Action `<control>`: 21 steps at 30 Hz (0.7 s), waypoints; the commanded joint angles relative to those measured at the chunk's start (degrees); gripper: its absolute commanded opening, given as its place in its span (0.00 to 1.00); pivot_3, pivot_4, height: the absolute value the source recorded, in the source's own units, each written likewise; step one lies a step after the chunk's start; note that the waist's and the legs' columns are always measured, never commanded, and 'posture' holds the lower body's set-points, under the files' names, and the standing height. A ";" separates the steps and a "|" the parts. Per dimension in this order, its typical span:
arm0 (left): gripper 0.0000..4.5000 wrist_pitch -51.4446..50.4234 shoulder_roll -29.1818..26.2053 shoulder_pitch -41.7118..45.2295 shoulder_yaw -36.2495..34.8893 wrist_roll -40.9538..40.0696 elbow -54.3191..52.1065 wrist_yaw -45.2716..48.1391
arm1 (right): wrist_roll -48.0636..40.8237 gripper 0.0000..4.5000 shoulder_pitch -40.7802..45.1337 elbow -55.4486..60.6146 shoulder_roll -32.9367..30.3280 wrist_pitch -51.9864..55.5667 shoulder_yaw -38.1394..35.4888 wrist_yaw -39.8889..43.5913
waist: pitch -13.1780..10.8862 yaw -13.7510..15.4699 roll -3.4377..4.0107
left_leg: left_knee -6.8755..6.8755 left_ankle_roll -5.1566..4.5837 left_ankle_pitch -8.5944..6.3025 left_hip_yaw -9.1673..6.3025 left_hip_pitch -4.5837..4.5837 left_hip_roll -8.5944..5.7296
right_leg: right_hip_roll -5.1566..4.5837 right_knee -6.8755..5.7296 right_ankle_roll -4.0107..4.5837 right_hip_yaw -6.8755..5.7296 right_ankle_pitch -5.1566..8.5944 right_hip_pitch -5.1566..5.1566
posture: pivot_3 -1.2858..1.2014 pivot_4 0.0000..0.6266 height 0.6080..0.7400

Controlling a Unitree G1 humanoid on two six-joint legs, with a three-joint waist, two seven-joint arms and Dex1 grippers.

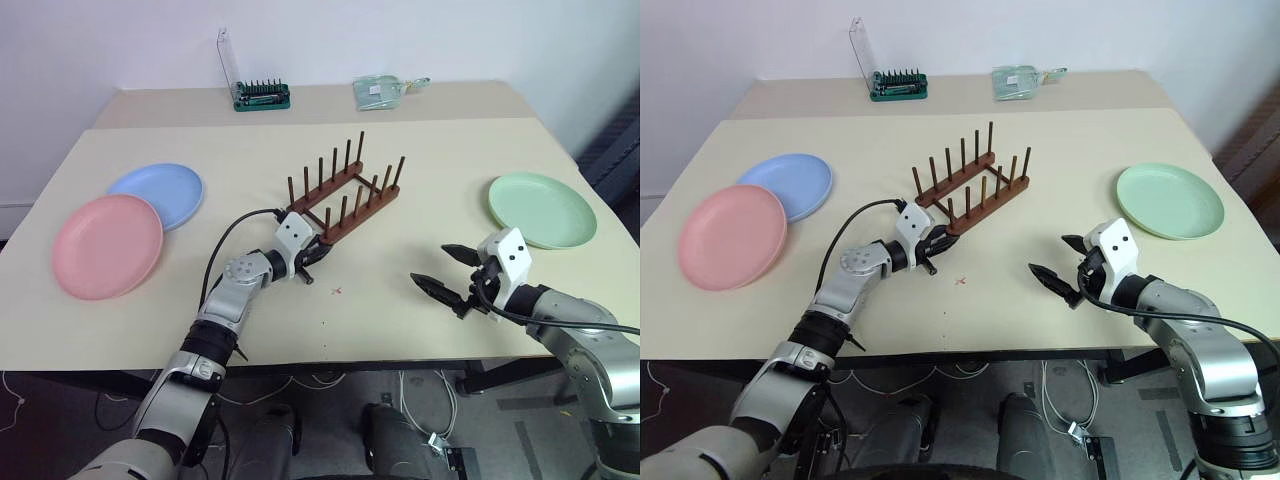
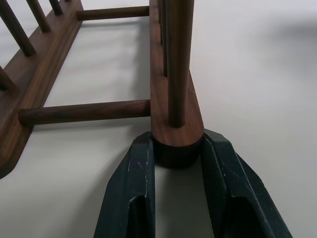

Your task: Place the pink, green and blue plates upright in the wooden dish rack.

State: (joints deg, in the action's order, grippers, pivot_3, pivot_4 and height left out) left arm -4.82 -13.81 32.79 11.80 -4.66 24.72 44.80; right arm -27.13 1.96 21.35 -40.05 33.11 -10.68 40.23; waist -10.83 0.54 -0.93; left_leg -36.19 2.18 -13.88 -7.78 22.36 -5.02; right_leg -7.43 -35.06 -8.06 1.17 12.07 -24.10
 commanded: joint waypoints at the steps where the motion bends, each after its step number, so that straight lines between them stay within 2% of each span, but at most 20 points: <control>1: 0.15 0.21 -3.89 -1.06 3.70 -3.86 -5.89 15.41 | 0.73 1.00 -0.98 1.18 -1.49 -1.39 -0.43 1.46 | 0.00 -0.01 0.01 | 0.00 0.00 0.00 0.01 0.01 0.00 | 0.00 0.00 0.00 0.00 0.00 -0.01 | 0.52 0.24 1.00; 10: 0.15 4.21 -4.79 5.00 2.72 -0.83 4.96 17.54 | 1.43 1.00 -2.45 2.28 -0.64 -1.86 -0.30 0.31 | -0.02 0.10 -0.02 | -0.06 -0.02 -0.01 -0.01 0.02 0.00 | 0.00 0.02 -0.01 -0.01 0.01 0.04 | 0.52 0.24 1.00; 17: 0.93 4.37 -7.29 4.41 0.83 -0.07 4.86 15.36 | 1.77 1.00 -3.48 2.20 -1.24 -2.09 -0.86 0.40 | -0.02 -0.09 -0.02 | -0.05 -0.03 -0.01 -0.02 0.01 0.01 | 0.01 -0.01 -0.01 0.00 0.01 0.01 | 0.52 0.24 1.00; 18: 0.98 3.37 -8.72 3.63 0.42 0.00 3.80 15.29 | 1.87 1.00 -3.38 2.07 -1.25 -2.13 -0.72 0.42 | -0.02 -0.14 -0.02 | -0.04 -0.03 -0.01 -0.02 0.01 0.01 | 0.01 -0.01 -0.01 0.00 0.01 0.01 | 0.52 0.24 1.00; 19: 0.98 1.45 -10.25 2.55 -0.29 -0.55 2.24 15.61 | 2.02 1.00 -3.04 1.72 -1.29 -2.03 -0.32 0.53 | -0.02 -0.22 -0.01 | -0.03 -0.03 -0.01 -0.02 0.01 0.01 | 0.01 -0.01 -0.01 0.00 0.01 0.00 | 0.52 0.24 1.00; 20: 0.96 -0.70 -11.67 0.92 -0.98 -1.70 -0.37 16.33 | 3.33 1.00 -2.48 0.82 -1.53 -2.24 0.73 0.27 | -0.01 -0.46 0.00 | -0.03 -0.03 -0.01 -0.02 0.00 0.02 | 0.02 -0.01 -0.01 0.00 0.01 0.00 | 0.52 0.24 1.00; 21: 0.89 -2.26 -12.53 -0.20 -1.40 -2.54 -2.28 16.82 | 4.31 1.00 -2.04 0.17 -1.68 -2.38 1.51 0.06 | -0.01 -0.94 0.00 | 0.00 -0.03 -0.01 -0.02 -0.01 0.02 | 0.02 -0.01 -0.01 0.00 0.01 0.00 | 0.52 0.24 1.00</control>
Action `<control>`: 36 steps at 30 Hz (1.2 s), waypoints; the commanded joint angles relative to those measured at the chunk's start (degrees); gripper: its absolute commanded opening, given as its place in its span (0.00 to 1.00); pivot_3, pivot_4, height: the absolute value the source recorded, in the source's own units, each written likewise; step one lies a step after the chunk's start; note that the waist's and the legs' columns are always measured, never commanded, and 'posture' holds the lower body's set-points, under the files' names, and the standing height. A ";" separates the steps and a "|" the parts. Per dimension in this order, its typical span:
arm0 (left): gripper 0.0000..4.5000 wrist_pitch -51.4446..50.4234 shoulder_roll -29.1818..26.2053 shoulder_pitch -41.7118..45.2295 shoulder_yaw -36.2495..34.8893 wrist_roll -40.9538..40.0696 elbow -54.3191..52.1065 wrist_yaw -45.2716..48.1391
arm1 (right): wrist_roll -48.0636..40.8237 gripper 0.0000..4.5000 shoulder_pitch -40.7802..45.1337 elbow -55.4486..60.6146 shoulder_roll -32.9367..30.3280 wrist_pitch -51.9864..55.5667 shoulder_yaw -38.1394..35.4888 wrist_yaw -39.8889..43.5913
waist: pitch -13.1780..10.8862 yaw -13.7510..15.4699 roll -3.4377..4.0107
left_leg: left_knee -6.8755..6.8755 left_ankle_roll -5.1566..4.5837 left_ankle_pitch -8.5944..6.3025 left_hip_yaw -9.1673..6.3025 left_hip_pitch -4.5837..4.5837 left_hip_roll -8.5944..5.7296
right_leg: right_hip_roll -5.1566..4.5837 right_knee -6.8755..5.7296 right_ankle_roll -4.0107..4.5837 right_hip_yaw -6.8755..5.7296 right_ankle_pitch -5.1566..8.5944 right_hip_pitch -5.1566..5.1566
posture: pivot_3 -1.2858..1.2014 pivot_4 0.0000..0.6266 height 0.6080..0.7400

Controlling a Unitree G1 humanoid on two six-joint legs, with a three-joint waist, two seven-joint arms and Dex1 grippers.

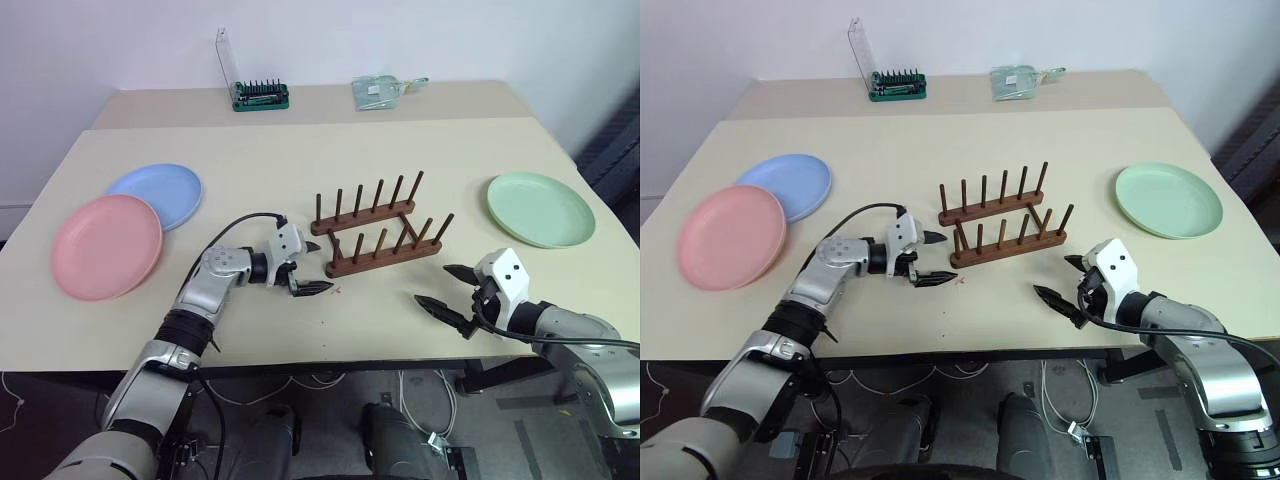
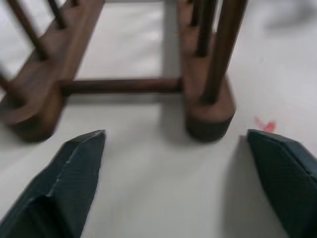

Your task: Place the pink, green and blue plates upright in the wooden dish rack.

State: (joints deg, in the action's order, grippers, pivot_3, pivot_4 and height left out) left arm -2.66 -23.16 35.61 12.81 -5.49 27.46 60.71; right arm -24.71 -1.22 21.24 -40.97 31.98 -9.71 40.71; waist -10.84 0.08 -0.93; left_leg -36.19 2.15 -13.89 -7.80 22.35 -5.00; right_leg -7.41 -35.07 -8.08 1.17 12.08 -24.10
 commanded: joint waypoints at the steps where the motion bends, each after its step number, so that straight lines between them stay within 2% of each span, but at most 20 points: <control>1: 0.80 -6.10 -3.98 -4.87 -2.51 -2.91 -8.09 1.92 | 3.33 0.94 1.65 -0.81 -0.97 -1.47 1.53 -0.77 | 0.01 -0.63 0.01 | 0.02 0.00 0.00 -0.01 -0.01 0.01 | 0.00 -0.01 0.00 0.00 0.00 0.00 | 0.52 0.24 1.00; 4: 0.48 -9.75 -4.98 -9.54 -0.63 -5.06 -16.76 4.52 | 5.31 0.71 2.76 -2.60 -0.99 -1.68 3.19 -0.66 | 0.03 -0.84 0.05 | 0.02 0.00 0.00 -0.01 -0.03 0.02 | 0.01 -0.02 0.01 0.01 0.00 0.00 | 0.52 0.24 1.00; 7: 0.15 -13.95 -2.88 -11.71 1.51 -5.80 -23.11 3.27 | 6.32 0.36 4.17 -3.84 -0.69 -1.85 4.03 -0.57 | 0.03 -0.35 0.05 | -0.01 0.00 0.00 -0.02 0.00 0.02 | -0.01 0.00 0.01 0.00 0.00 0.03 | 0.52 0.24 1.00; 10: 0.15 -16.53 -0.36 -12.48 4.19 -4.51 -26.40 0.56 | 7.77 0.02 5.38 -5.07 -0.78 -2.44 4.78 -0.85 | 0.02 -0.04 0.04 | -0.05 0.00 0.00 -0.02 0.03 -0.02 | -0.05 0.03 0.00 0.01 0.00 0.05 | 0.52 0.24 1.00; 15: 0.15 -16.47 3.12 -10.91 6.82 0.53 -23.68 -6.73 | 12.45 0.00 9.84 -9.83 0.20 -2.75 8.19 -3.28 | 0.04 0.16 0.06 | -0.04 0.00 0.00 0.00 -0.02 -0.01 | -0.02 0.01 0.01 0.00 0.00 0.05 | 0.52 0.24 1.00; 22: 0.15 -13.54 6.01 -6.87 4.76 6.73 -14.51 -19.89 | 19.71 0.00 17.43 -18.45 3.88 -4.05 13.48 -8.34 | 0.10 0.16 0.05 | -0.05 0.01 0.00 0.01 -0.05 -0.01 | -0.02 0.00 0.01 0.01 0.00 0.07 | 0.52 0.24 1.00; 29: 0.15 -11.54 7.27 -3.97 2.43 6.89 -9.48 -26.22 | 23.54 0.00 23.53 -25.39 7.75 -6.88 15.37 -11.23 | 0.22 -0.68 0.04 | -0.02 0.01 0.01 -0.02 -0.31 -0.01 | 0.01 0.00 0.01 0.00 0.00 0.33 | 0.52 0.24 1.00; 36: 0.15 -10.60 7.42 -2.90 2.60 6.54 -7.59 -26.80 | 24.85 0.00 25.16 -27.82 8.99 -8.33 15.42 -11.32 | 0.23 -0.83 0.05 | 0.04 0.01 0.00 -0.03 -0.56 -0.01 | 0.02 0.01 0.00 -0.01 0.00 0.54 | 0.52 0.24 1.00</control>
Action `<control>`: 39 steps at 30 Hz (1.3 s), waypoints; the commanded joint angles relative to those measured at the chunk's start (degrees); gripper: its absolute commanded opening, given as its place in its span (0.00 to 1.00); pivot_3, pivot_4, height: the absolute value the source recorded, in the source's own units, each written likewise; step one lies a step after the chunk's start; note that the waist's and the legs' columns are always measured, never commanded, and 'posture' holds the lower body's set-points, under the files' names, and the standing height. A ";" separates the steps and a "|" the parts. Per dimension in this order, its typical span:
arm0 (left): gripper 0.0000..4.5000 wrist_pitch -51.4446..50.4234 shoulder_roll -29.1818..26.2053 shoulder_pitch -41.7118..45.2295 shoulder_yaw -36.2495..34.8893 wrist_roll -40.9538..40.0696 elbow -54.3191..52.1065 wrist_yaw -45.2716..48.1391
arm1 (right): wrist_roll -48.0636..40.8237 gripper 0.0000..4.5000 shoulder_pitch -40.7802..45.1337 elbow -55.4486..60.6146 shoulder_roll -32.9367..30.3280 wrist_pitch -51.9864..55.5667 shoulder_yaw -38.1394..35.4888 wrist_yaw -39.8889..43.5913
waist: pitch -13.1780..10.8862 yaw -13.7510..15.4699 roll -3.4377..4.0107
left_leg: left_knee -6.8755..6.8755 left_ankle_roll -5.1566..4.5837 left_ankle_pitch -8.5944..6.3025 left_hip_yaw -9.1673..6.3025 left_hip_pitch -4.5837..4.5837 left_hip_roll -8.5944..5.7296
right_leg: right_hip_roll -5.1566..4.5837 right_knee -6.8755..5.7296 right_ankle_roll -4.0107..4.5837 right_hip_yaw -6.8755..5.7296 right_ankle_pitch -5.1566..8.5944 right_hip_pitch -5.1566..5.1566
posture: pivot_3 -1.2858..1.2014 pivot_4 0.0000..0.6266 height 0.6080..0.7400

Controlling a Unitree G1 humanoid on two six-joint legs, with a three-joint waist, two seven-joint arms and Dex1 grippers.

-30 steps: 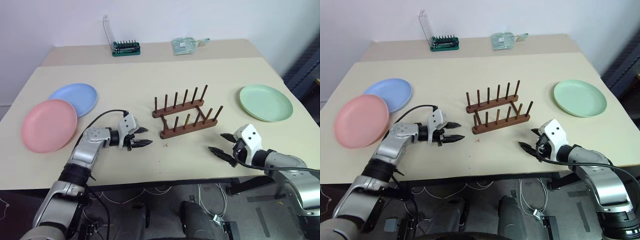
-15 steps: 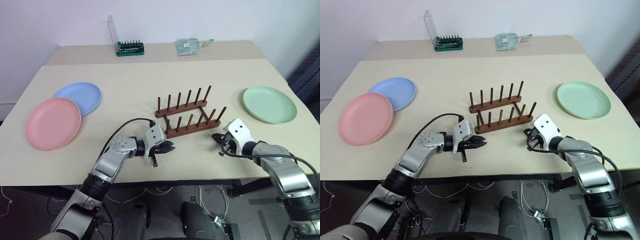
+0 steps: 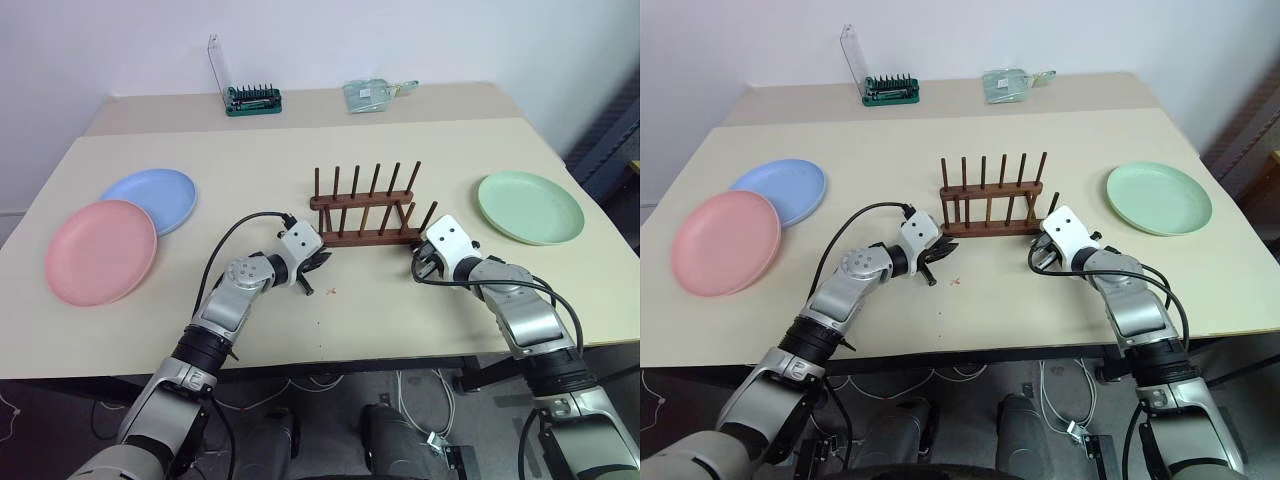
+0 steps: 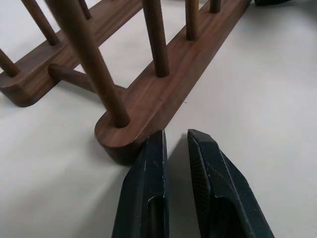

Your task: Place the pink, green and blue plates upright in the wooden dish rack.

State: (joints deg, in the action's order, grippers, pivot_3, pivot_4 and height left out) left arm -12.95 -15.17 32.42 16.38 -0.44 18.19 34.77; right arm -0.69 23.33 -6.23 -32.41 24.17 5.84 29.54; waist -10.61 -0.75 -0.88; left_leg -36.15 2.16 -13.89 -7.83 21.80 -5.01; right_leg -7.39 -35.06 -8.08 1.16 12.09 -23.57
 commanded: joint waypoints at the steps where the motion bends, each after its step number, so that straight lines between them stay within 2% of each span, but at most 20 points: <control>1: 0.15 -0.16 -0.73 0.20 -0.89 1.54 1.54 -0.76 | 0.93 0.00 0.45 -0.06 0.37 -0.71 -0.14 -0.07 | 0.00 -0.02 0.00 | 0.01 0.00 0.00 0.00 -0.05 0.00 | 0.00 0.01 0.00 0.00 0.00 0.04 | 0.52 0.24 1.00; 5: 0.15 0.59 -3.24 -1.94 -2.72 -0.22 -2.90 1.06 | -1.45 0.00 -2.28 6.05 -2.08 -2.10 -1.15 4.98 | -0.01 -0.18 0.00 | 0.07 -0.01 -0.01 0.00 -0.12 0.00 | 0.00 0.01 -0.04 0.01 0.03 0.09 | 0.52 0.24 1.00; 7: 0.15 -0.32 -5.17 -3.74 -6.38 -4.16 -7.18 3.01 | -5.20 0.00 -3.93 11.24 -2.93 -1.62 -2.51 9.15 | -0.03 -0.44 0.02 | 0.11 -0.02 -0.02 0.01 -0.15 0.01 | 0.00 0.00 -0.04 0.02 0.03 0.08 | 0.52 0.24 1.00; 8: 0.15 -1.76 -6.16 -4.69 -9.32 -7.29 -9.76 4.11 | -8.39 0.06 -4.58 14.21 -3.15 0.29 -3.43 11.63 | -0.08 -0.55 0.06 | 0.14 -0.02 -0.02 0.02 -0.14 0.02 | 0.00 0.00 -0.04 0.02 0.03 0.04 | 0.52 0.24 1.00; 11: 0.33 -7.16 -8.59 -6.10 -17.67 -14.93 -14.44 4.95 | -12.99 0.28 -5.10 19.52 -3.48 3.41 -4.42 14.97 | -0.17 -0.47 0.07 | 0.15 -0.02 -0.02 -0.02 -0.05 0.08 | 0.03 -0.01 -0.04 0.02 0.04 -0.06 | 0.52 0.24 1.00; 13: 0.56 -9.21 -10.30 -7.03 -22.67 -18.03 -16.52 4.01 | -12.46 0.52 -4.77 20.77 -3.44 3.75 -3.81 14.60 | -0.16 -0.20 0.07 | 0.08 -0.02 -0.02 -0.07 -0.01 0.09 | 0.03 0.00 -0.04 -0.01 0.04 -0.03 | 0.52 0.24 1.00; 14: 0.66 -9.75 -11.55 -7.27 -27.80 -19.90 -17.20 1.79 | -12.02 0.64 -3.94 20.58 -3.04 3.58 -3.03 14.42 | -0.16 -0.10 0.06 | 0.07 -0.02 -0.03 -0.06 -0.01 0.08 | 0.03 0.02 -0.04 -0.01 0.04 -0.02 | 0.52 0.24 1.00; 17: 0.99 -11.44 -14.19 -5.70 -42.00 -21.81 -16.75 -10.47 | -11.61 0.96 -1.93 18.95 -1.81 2.68 -0.79 15.13 | -0.21 -0.28 -0.02 | 0.09 -0.02 -0.03 -0.08 0.01 0.07 | 0.02 0.02 -0.04 -0.01 0.04 -0.06 | 0.52 0.24 1.00; 21: 0.99 -17.66 -17.83 -6.46 -54.25 -19.30 -14.50 -26.72 | -10.88 0.96 0.46 15.17 -0.66 0.70 1.89 16.90 | -0.21 -0.33 -0.03 | 0.14 -0.01 -0.03 -0.09 0.00 0.10 | 0.05 0.01 -0.04 -0.02 0.04 -0.11 | 0.52 0.24 1.00; 25: 0.99 -20.85 -19.25 -8.56 -57.31 -18.89 -15.23 -31.65 | -10.27 0.96 1.76 13.06 -0.17 -0.68 2.57 17.52 | -0.27 0.34 -0.15 | 0.12 0.02 -0.04 -0.04 0.00 0.06 | 0.04 0.01 -0.04 0.00 0.04 -0.09 | 0.52 0.24 1.00; 27: 0.99 -28.45 -17.91 -11.82 -66.18 -22.68 -16.26 -36.30 | -9.95 0.96 3.53 10.58 0.46 -2.12 3.59 18.83 | -0.27 0.22 -0.26 | 0.03 0.03 -0.04 -0.14 0.08 0.05 | 0.04 0.02 -0.03 -0.09 0.03 -0.07 | 0.52 0.24 1.00; 28: 0.99 -32.37 -16.93 -13.95 -68.34 -24.88 -17.71 -36.64 | -9.80 0.96 4.31 9.52 0.81 -2.83 4.08 19.34 | -0.26 -0.01 -0.28 | 0.03 0.04 -0.05 -0.13 0.08 0.05 | 0.03 0.03 -0.03 -0.07 0.03 -0.08 | 0.52 0.24 1.00; 31: 0.99 -37.16 -14.38 -17.38 -69.25 -28.11 -20.66 -36.64 | -9.66 0.96 5.48 8.03 1.55 -3.93 4.70 20.02 | -0.25 -0.24 -0.30 | 0.11 0.11 -0.11 -0.13 0.00 0.06 | 0.03 0.01 -0.04 -0.06 0.04 -0.08 | 0.52 0.24 1.00; 34: 0.99 -39.11 -12.22 -17.00 -72.87 -29.38 -19.81 -41.22 | -9.44 0.96 5.71 7.56 1.83 -4.30 4.56 20.33 | -0.26 0.18 -0.51 | 0.09 0.16 -0.08 -0.23 0.04 0.10 | 0.07 -0.03 -0.02 -0.16 0.03 -0.09 | 0.52 0.24 1.00; 38: 0.99 -40.68 -12.42 -17.25 -72.24 -30.40 -17.11 -41.31 | -8.91 0.96 4.88 8.01 1.46 -4.68 3.90 20.29 | -0.24 0.05 -0.56 | 0.08 0.17 -0.09 -0.19 0.04 0.09 | 0.07 0.00 -0.02 -0.13 0.03 -0.08 | 0.52 0.24 1.00; 39: 0.94 -40.75 -12.46 -16.98 -71.67 -30.71 -16.82 -40.87 | -8.84 0.96 4.61 8.30 1.40 -4.66 3.77 20.15 | -0.24 0.05 -0.56 | 0.10 0.17 -0.09 -0.19 0.03 0.09 | 0.07 0.00 -0.02 -0.13 0.03 -0.09 | 0.52 0.24 1.00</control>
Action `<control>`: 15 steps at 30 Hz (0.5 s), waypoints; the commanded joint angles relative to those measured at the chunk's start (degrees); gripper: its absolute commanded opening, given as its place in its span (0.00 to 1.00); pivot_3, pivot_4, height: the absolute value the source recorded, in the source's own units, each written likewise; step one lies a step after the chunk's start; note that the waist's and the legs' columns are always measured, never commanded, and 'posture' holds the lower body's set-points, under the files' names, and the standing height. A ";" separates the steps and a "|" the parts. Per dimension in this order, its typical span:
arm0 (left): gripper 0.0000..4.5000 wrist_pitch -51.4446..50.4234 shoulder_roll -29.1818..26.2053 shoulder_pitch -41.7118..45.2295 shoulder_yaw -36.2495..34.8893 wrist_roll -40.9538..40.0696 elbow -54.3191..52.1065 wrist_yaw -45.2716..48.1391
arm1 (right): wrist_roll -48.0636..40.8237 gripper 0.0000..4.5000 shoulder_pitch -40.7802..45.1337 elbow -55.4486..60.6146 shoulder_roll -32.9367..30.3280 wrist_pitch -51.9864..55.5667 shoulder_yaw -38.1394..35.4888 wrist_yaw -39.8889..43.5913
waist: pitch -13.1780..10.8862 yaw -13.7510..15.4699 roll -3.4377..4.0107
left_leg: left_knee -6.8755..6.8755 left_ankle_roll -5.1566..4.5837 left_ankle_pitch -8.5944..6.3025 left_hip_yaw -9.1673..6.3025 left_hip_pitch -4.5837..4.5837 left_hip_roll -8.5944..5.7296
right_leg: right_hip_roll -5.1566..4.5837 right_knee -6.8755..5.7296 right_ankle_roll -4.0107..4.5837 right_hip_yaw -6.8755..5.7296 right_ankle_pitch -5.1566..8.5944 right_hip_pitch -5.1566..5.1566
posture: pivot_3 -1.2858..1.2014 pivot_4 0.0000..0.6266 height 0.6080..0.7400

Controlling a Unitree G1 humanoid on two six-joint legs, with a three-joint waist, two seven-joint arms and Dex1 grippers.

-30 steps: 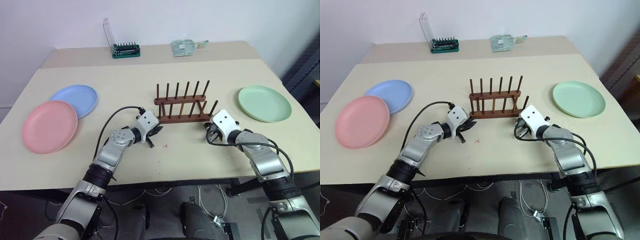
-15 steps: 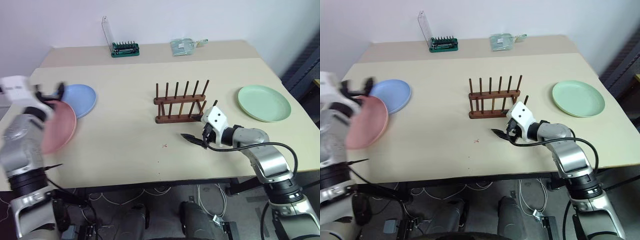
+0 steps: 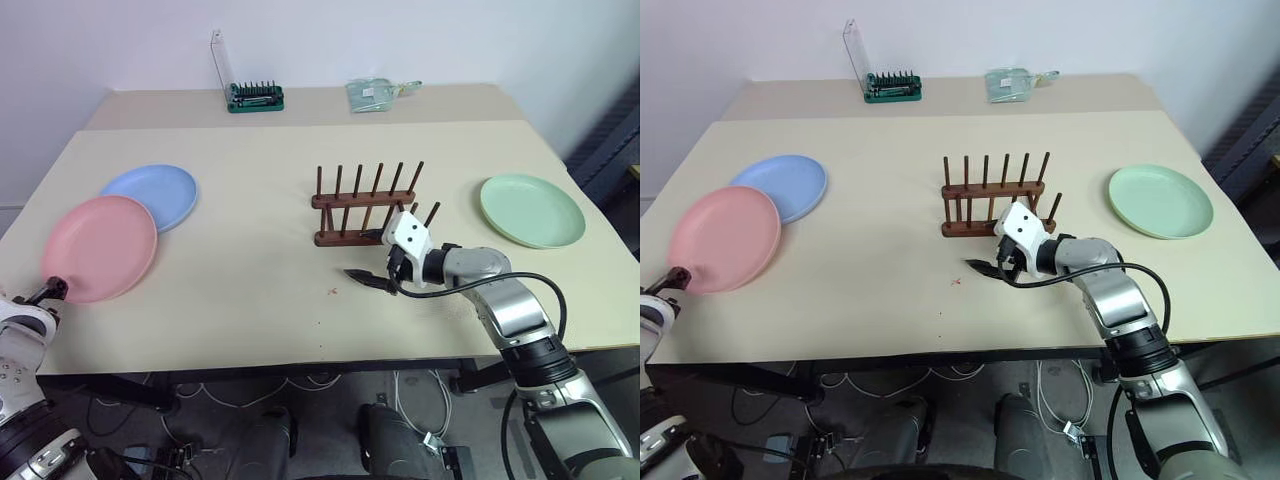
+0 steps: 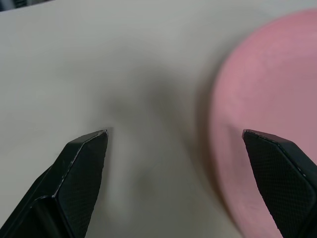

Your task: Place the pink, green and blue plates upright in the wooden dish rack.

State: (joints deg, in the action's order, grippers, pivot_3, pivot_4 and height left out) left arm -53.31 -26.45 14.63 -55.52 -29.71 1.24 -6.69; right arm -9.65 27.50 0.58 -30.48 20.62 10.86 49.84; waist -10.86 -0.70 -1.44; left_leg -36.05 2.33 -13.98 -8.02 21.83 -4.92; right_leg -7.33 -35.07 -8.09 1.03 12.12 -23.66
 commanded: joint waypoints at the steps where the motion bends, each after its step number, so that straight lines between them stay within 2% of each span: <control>1: 0.87 -0.25 -1.14 1.18 0.59 -1.68 0.37 0.72 | 0.15 0.97 0.14 1.87 -0.59 -1.01 -1.37 -0.31 | 0.00 -0.02 0.00 | 0.01 0.00 0.00 0.00 0.00 0.00 | 0.00 0.00 0.00 0.00 0.00 0.00 | 0.52 0.24 1.00; 3: 0.70 -0.05 -1.10 1.90 1.35 -2.13 0.92 0.96 | 0.19 0.97 -0.54 2.77 -0.68 -0.74 -1.65 -0.75 | 0.00 0.05 0.00 | 0.00 0.00 0.00 0.00 0.00 0.00 | 0.00 0.00 0.00 0.00 0.00 0.01 | 0.52 0.24 1.00; 9: 0.00 1.16 -1.29 3.01 2.75 -2.27 2.79 0.47 | -0.04 0.97 -2.64 5.51 -1.21 0.15 -2.19 -1.45 | 0.00 -0.05 0.00 | 0.03 0.01 0.00 0.01 0.01 0.00 | 0.00 0.01 0.00 0.01 0.00 -0.01 | 0.52 0.24 1.00; 15: 0.00 3.34 -2.48 2.27 7.09 -1.41 1.82 3.63 | -2.77 0.97 -4.83 8.92 -3.47 1.85 -4.10 0.62 | 0.01 0.03 0.03 | 0.01 0.01 -0.01 0.04 0.00 0.00 | -0.01 0.02 0.00 0.02 0.00 0.00 | 0.52 0.24 1.00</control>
State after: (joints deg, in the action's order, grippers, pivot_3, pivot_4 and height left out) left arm -51.42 -27.36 17.46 -49.80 -31.77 4.46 -4.06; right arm -10.50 22.66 6.23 -32.85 22.33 9.08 49.46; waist -10.85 -0.67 -1.42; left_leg -36.03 2.34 -13.99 -7.99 21.83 -4.91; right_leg -7.33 -35.05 -8.09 1.05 12.12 -23.65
